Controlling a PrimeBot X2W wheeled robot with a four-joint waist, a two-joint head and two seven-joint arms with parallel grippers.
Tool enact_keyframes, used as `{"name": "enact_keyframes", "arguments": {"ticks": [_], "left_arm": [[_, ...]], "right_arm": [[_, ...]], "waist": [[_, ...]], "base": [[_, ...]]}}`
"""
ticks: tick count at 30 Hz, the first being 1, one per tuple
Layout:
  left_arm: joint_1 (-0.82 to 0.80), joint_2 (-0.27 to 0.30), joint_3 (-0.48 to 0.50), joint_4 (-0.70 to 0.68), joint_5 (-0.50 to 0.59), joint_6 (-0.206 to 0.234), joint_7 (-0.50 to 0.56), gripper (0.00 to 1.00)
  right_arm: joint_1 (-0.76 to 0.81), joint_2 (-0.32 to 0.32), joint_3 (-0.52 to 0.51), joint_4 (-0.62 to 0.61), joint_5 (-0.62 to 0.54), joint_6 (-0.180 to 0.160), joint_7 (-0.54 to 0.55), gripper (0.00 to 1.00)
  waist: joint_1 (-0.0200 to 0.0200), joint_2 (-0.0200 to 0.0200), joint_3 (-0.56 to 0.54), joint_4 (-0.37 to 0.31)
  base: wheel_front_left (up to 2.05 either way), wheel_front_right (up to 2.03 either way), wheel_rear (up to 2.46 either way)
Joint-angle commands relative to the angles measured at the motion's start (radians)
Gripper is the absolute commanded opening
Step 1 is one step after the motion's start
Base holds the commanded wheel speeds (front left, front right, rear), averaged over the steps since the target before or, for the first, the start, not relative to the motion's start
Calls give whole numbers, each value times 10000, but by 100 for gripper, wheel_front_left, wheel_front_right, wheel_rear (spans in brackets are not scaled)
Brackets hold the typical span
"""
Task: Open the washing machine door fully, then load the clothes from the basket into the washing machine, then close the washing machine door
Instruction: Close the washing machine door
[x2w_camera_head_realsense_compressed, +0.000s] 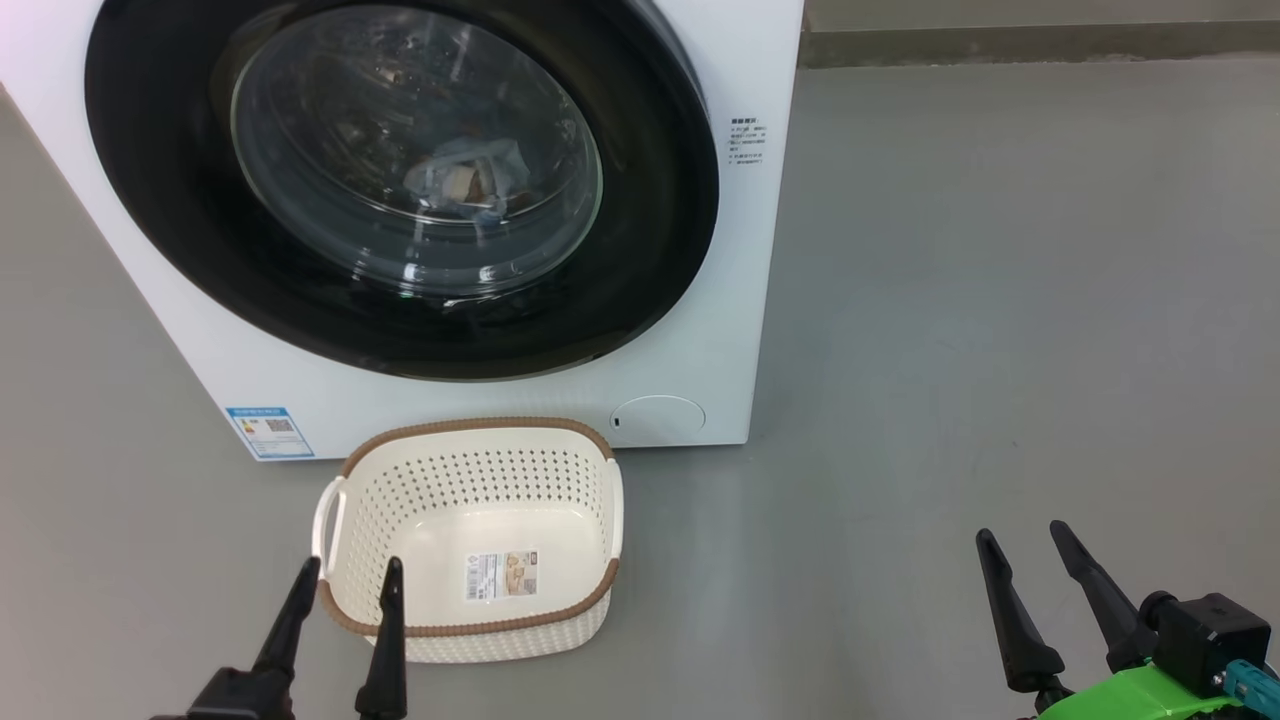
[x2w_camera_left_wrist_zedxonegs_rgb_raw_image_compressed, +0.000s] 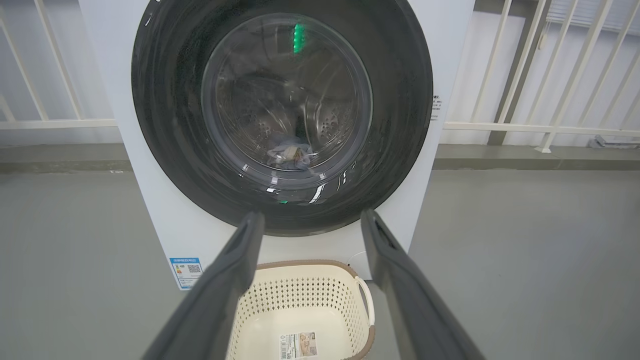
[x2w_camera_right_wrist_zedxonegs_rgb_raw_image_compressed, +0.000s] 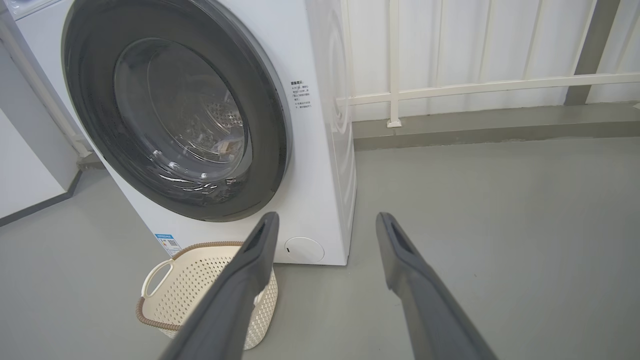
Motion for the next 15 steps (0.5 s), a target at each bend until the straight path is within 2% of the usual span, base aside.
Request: {"name": "enact_keyframes", "arguments": {"ticks": [1,15], "left_arm": [[-174,154,300,-299,-42,117,-9,100],[-147,209,252,-363,-136,231,1,100]], "right_arm": [[-125,-54,232,-320,-15,-55,-18,100],[-83,-53,257,-295,27,-55,-11,100]], "waist": [[0,0,-7,27],[0,0,26,101]], "base": [[0,0,0],[0,0,0]]}}
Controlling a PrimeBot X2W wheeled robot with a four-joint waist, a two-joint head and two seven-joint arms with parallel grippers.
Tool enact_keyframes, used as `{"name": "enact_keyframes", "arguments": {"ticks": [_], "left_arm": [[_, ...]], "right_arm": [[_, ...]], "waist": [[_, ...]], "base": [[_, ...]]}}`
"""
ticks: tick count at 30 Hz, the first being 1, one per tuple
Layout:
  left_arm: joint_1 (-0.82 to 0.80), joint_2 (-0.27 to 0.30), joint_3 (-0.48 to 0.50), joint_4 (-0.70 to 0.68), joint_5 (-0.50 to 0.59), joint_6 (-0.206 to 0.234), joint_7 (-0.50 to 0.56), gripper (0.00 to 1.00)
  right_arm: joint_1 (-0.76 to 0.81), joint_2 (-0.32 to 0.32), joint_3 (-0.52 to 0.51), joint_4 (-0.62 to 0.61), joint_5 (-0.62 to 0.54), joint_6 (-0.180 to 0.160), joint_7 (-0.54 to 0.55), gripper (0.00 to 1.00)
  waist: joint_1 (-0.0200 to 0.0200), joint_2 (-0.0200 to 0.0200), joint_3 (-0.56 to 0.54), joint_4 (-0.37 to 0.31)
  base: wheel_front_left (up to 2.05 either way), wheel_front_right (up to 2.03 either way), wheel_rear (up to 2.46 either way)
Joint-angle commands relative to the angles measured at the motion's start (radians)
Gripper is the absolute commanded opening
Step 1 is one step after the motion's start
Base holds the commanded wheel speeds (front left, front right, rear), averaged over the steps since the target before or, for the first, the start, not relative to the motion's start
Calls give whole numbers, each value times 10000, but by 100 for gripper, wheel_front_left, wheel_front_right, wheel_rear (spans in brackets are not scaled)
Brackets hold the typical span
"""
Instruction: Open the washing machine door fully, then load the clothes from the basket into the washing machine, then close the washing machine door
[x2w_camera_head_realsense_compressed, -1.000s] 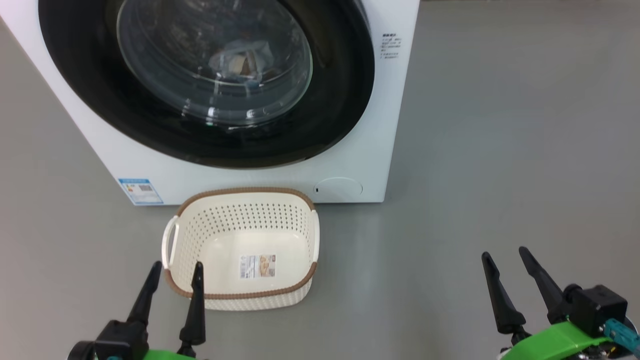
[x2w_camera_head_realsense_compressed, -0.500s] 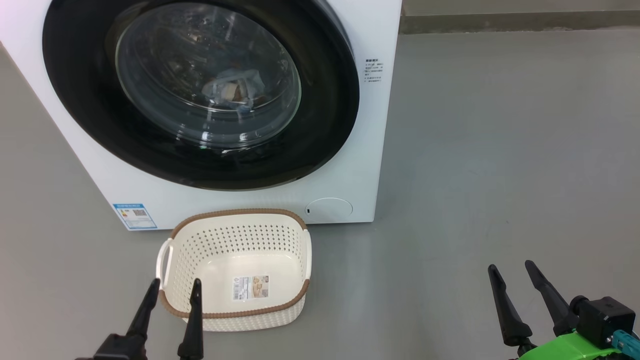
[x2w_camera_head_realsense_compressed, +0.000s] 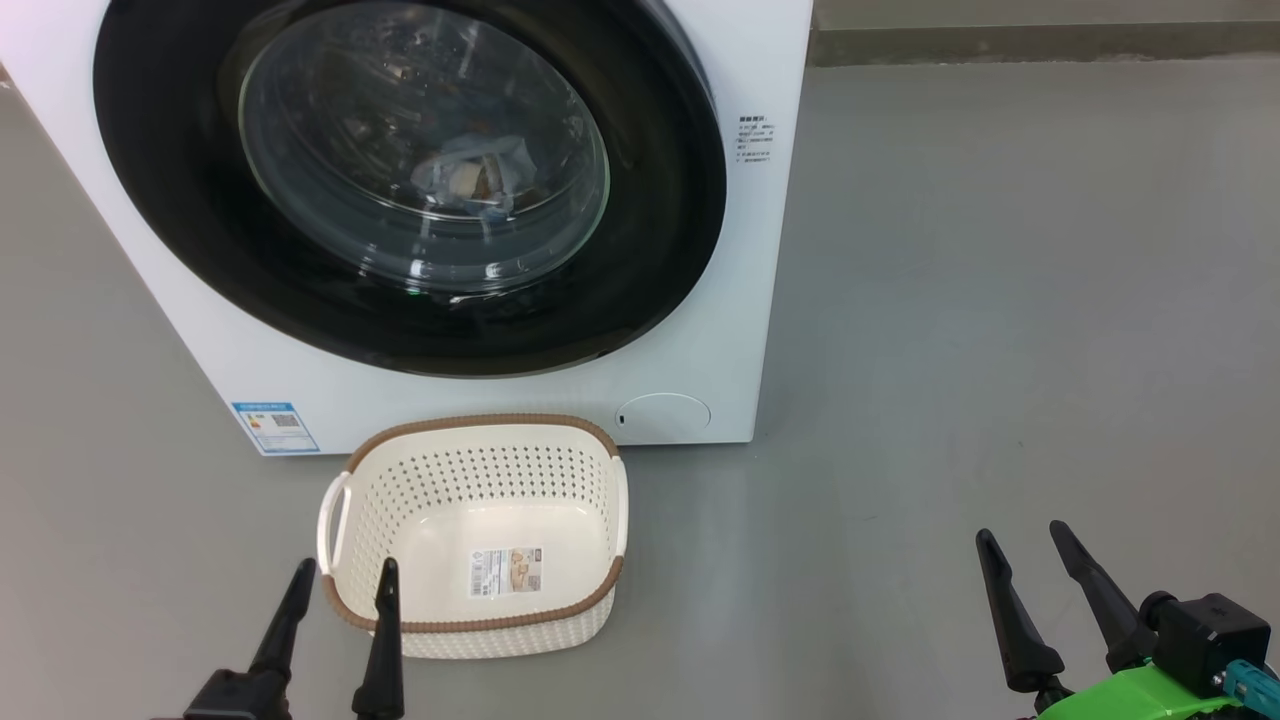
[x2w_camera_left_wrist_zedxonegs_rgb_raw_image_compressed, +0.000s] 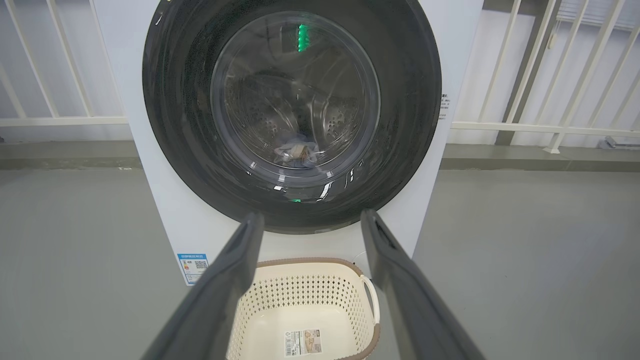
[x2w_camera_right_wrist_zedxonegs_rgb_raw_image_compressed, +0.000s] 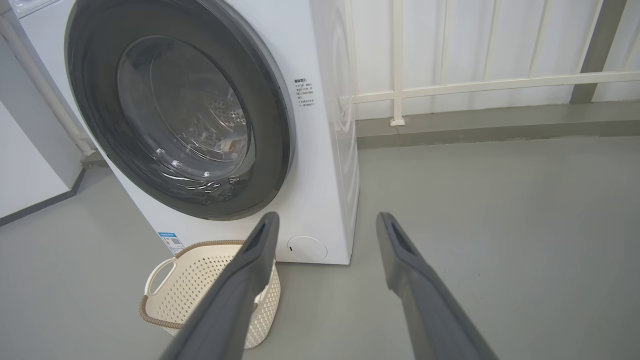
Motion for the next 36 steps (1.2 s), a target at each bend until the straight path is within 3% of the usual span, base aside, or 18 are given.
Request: {"name": "enact_keyframes", "arguments": {"ticks": [1,14,15,24,28,36], "left_arm": [[-210,155,288,-296,-62,72,-4,100],[-203,114,254,-318,-249,185,-73,100],[0,0,-36,-27,-194,94,-4,0],[240,-241,-60,736,-500,58,69,0],[198,-234,26,753,-951,12,166,0],[95,-227,169,810,-1732,-69,337,0]], "right_arm": [[-89,-69,262,-294,19,-55,-11,100],[-116,-68,307,-275,69,-55,7,100],[0,2,27,4,8,0,2,0],[87,69,31,887,325,1,17,0],[24,47,43,958,783,-1,46,0],[-119,10,57,1118,1581,-4,94,0]], "waist": [[0,0,6,3],[0,0,23,28],[0,0,23,29],[2,0,30,15],[23,0,9,-24],[1,0,35,-83]], "base": [[0,0,0],[0,0,0],[0,0,0],[0,0,0],[0,0,0],[0,0,0]]}}
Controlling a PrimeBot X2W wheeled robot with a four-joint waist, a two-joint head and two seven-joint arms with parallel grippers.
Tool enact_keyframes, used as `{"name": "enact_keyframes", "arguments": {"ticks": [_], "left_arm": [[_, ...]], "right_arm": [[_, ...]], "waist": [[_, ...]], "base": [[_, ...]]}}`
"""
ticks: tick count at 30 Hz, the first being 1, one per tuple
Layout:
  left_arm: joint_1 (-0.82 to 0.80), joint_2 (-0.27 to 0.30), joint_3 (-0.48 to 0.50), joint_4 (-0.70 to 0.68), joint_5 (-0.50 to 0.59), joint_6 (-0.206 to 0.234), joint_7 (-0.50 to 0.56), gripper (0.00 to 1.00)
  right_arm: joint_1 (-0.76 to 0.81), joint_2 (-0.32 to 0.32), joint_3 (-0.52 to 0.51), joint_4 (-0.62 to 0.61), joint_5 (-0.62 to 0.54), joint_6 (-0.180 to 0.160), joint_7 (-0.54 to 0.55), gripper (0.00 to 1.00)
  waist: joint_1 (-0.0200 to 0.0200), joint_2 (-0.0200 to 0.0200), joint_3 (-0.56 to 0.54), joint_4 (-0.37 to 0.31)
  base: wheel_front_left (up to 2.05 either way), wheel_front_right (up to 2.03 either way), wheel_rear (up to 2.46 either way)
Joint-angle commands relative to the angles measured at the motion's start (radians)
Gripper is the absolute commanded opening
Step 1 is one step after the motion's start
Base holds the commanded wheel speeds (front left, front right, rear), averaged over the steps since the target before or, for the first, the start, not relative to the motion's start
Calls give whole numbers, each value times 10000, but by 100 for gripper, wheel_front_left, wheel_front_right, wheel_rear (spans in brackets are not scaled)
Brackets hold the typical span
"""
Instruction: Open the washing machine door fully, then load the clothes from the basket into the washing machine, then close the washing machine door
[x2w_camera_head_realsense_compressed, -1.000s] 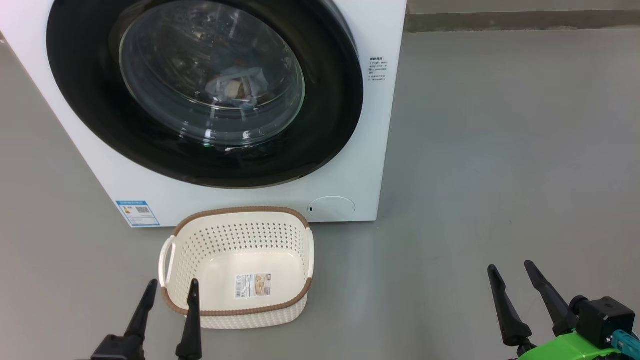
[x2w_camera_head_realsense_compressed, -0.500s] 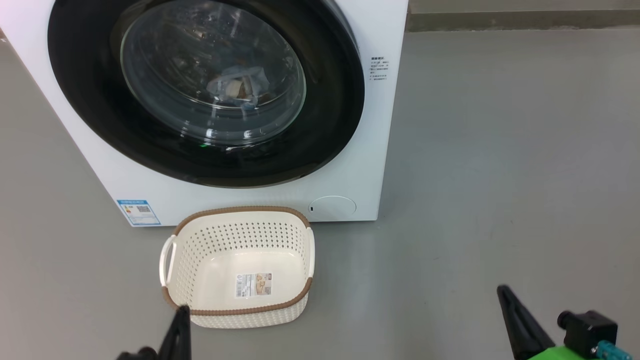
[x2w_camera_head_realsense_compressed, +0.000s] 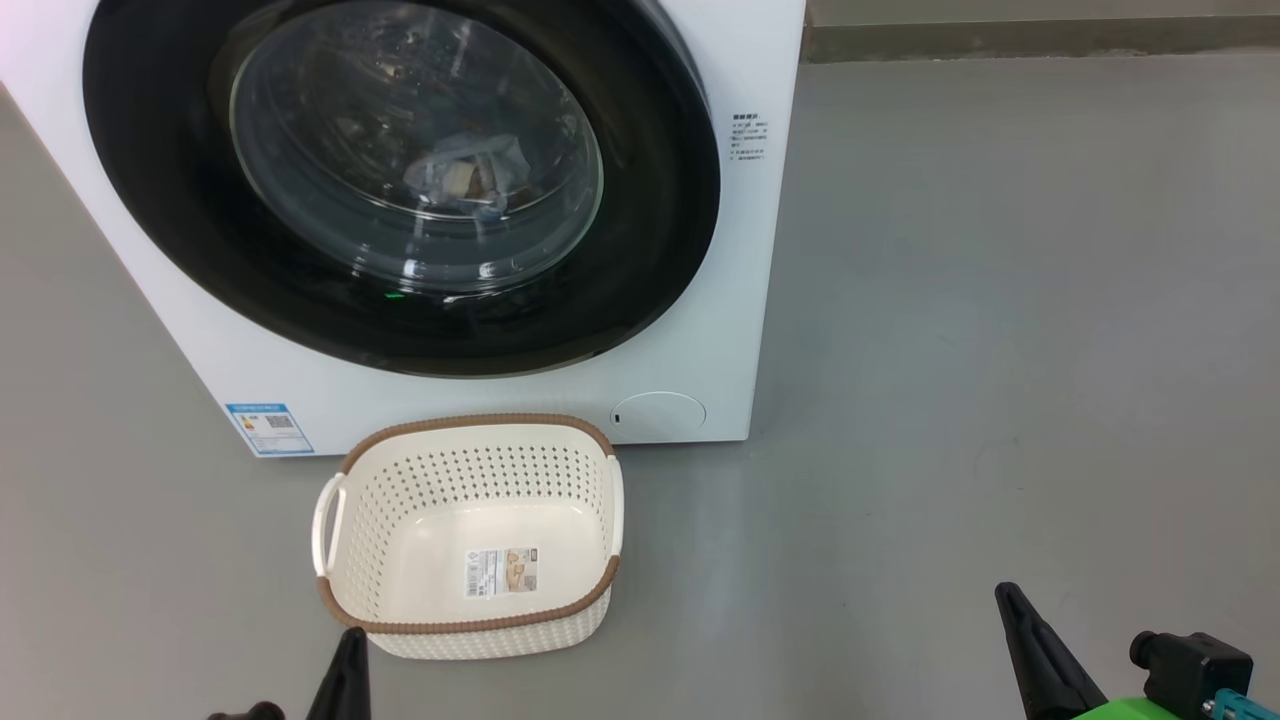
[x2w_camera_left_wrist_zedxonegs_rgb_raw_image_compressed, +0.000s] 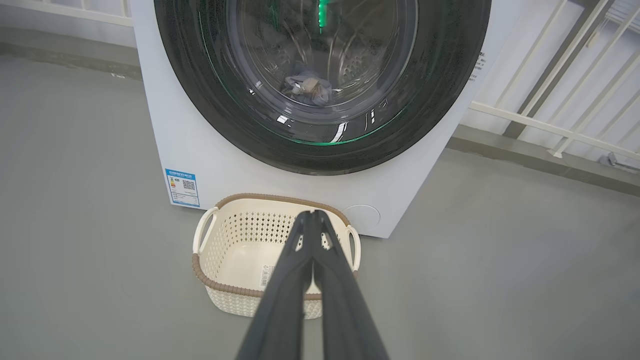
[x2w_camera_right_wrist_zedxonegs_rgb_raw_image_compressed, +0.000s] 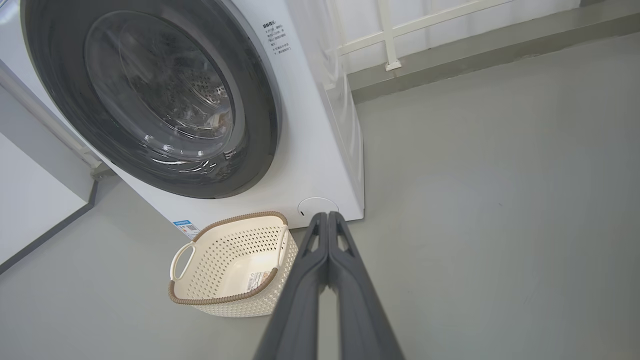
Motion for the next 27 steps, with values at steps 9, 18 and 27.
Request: {"name": "enact_keyframes", "arguments": {"ticks": [9,18,27], "left_arm": [[-443,90,327,-126,-1182,-162,223,0],[-566,92,521,-74,-2179,-266,451,0],[-688,91,718,-22,-3169,-370,682,0]], "right_arm": [[-452,-128,36,-24,1183,-10,73,0],[-615,-162,33,157,2194,-15,149,0],[-778,-191,23,337,3196,-19,230,0]], "waist": [[-2,-1,7,-78],[-2,-1,13,-152],[-2,-1,19,-227]], "base": [[0,0,0],[0,0,0],[0,0,0]]}}
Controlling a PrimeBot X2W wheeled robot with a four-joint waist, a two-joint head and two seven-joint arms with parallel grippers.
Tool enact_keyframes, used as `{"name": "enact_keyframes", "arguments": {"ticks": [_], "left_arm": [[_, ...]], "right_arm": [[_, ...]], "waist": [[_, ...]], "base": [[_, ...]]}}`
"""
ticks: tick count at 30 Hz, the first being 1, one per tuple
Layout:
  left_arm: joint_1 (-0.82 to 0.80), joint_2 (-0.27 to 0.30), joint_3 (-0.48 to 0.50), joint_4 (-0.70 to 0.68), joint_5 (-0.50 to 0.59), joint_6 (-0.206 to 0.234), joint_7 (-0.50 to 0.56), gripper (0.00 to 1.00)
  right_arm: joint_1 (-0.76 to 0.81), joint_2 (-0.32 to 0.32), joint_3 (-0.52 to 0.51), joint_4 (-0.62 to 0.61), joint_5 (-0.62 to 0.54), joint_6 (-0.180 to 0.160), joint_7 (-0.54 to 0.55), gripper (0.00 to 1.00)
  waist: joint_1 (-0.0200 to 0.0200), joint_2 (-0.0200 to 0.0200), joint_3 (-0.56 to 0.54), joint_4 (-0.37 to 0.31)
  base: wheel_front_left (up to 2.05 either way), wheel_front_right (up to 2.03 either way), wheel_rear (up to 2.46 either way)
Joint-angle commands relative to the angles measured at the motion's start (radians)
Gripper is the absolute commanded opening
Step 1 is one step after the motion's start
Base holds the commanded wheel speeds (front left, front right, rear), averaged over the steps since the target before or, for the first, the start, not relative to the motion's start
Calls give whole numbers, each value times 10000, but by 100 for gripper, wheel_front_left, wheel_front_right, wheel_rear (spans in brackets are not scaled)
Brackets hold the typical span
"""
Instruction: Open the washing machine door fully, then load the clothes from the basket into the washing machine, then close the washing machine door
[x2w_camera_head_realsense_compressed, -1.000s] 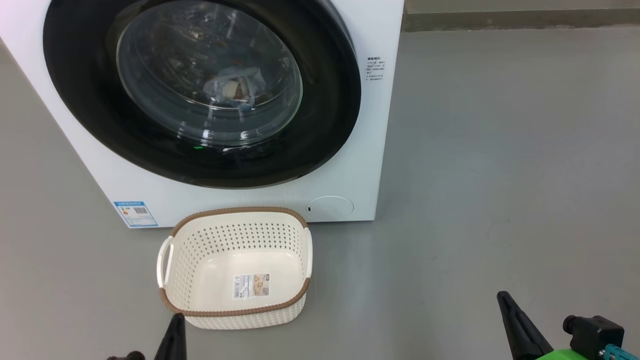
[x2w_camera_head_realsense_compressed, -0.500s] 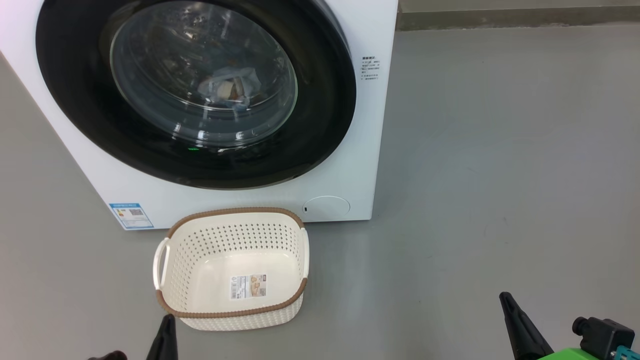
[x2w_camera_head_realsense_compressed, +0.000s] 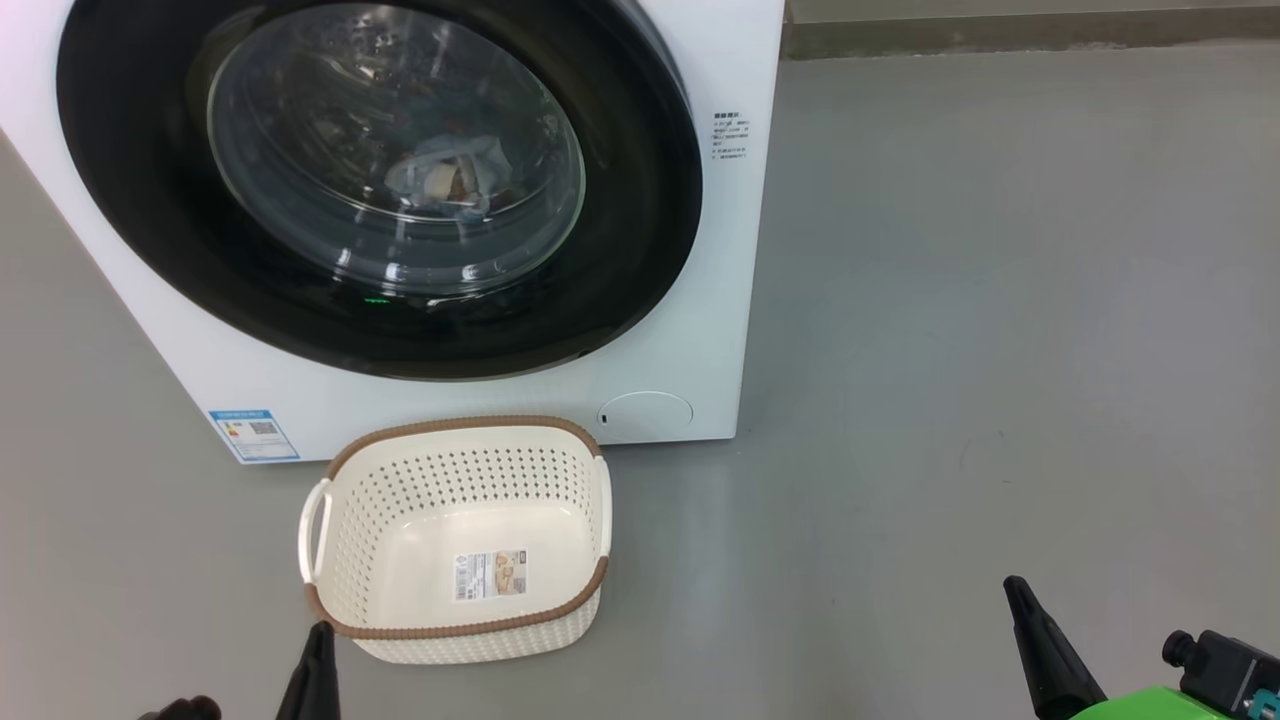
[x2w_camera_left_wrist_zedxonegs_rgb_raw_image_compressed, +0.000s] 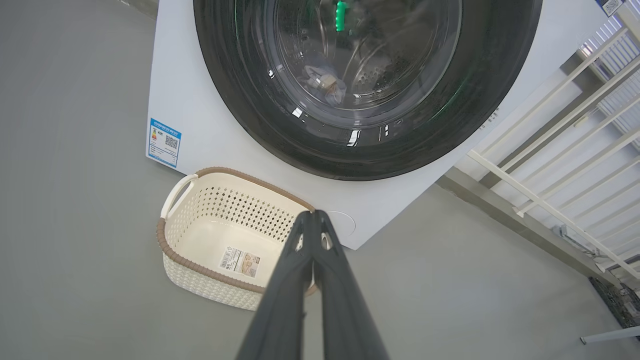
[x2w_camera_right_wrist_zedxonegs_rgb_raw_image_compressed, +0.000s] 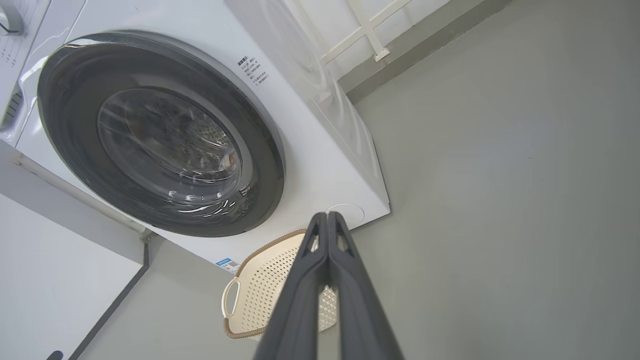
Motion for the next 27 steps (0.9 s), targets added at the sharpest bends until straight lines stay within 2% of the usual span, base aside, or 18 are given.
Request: {"name": "enact_keyframes", "arguments": {"ticks": [1,27], "left_arm": [[-425,91,227,-177,-291,-115,65,0],[-783,75,817,-23,-3141,-417,748,0]], "right_arm": [[-501,-144,52,-182,310,-19,46,0],[-974,-202,-11,342,3181,-31,310,0]], "waist": [[-1,0,1,-13],[-1,0,19,-228]], "base": [[0,0,0],[0,0,0]]}}
